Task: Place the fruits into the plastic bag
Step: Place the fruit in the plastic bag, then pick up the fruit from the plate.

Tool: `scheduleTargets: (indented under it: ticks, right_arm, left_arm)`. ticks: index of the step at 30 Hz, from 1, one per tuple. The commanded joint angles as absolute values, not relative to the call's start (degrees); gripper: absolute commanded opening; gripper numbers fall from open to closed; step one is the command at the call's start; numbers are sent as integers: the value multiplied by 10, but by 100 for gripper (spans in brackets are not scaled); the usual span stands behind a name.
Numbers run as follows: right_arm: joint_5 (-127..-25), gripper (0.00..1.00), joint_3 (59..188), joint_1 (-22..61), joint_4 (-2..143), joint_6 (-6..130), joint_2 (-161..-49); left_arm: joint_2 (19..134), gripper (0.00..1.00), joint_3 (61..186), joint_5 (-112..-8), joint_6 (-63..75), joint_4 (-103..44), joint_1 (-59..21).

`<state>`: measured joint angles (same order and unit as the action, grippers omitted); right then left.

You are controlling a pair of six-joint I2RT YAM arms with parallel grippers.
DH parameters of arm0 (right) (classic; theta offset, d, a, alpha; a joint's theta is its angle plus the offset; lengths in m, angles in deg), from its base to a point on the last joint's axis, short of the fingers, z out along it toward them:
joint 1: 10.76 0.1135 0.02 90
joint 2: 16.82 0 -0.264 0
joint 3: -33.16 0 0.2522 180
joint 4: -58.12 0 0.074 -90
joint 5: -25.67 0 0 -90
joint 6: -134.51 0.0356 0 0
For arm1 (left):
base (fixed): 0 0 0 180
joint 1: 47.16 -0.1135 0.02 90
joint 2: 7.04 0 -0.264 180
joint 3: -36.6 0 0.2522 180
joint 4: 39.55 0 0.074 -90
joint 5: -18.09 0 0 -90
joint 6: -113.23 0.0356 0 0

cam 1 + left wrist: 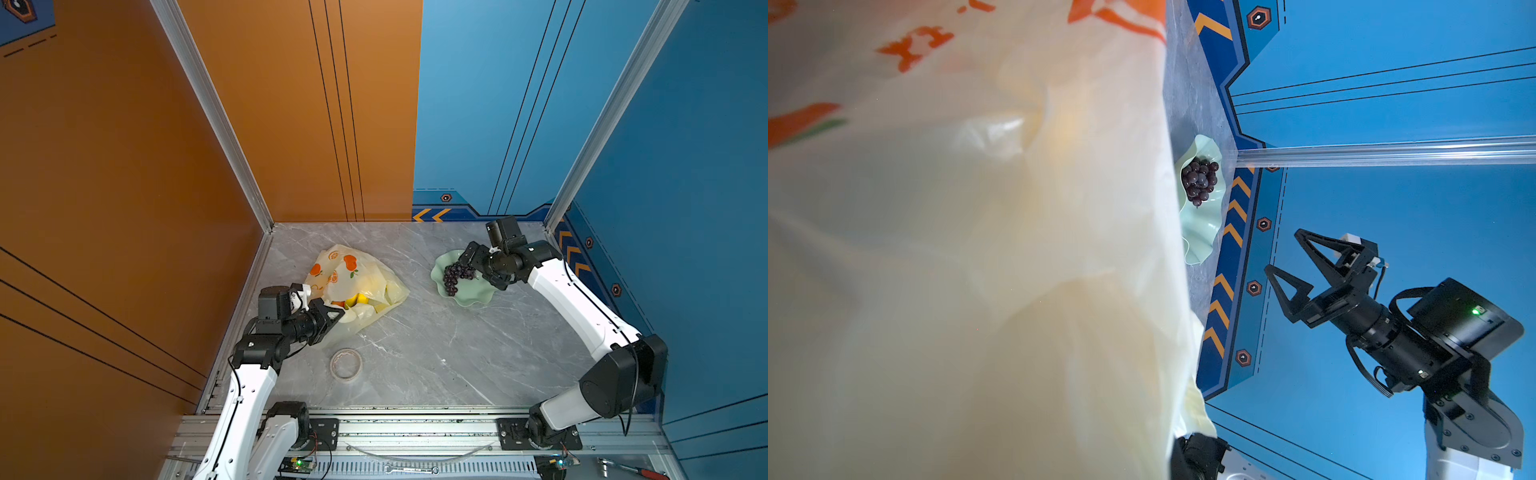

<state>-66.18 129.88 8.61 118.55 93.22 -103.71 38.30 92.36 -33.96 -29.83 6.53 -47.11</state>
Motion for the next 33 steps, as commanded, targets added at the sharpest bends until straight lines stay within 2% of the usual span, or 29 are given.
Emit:
scheduleTargets:
  ticks: [1, 7, 14, 18, 20, 33]
  right_arm:
    - [-618, 100, 1277, 78, 1167, 951, -997]
    - [-687, 100, 1250, 44, 1106, 980, -1001]
    - [-709, 96, 1251, 31, 1106, 1021, -1020]
    - [-725, 96, 1256, 30, 1110, 1033, -1036]
    - [-728, 100, 1257, 30, 1110, 1039, -1041]
    - [-729, 100, 1267, 36, 1081, 1106, -1100]
  left_arm:
    - [387, 0, 917, -327, -301, 55, -472]
    - [391, 0, 917, -321, -299, 56, -472]
    - [399, 0, 919, -313, -302, 56, -470]
    - [404, 0, 920, -310, -300, 56, -468]
    - [406, 0, 921, -310, -299, 56, -467]
    - [427, 0, 928, -314, -293, 56, -458]
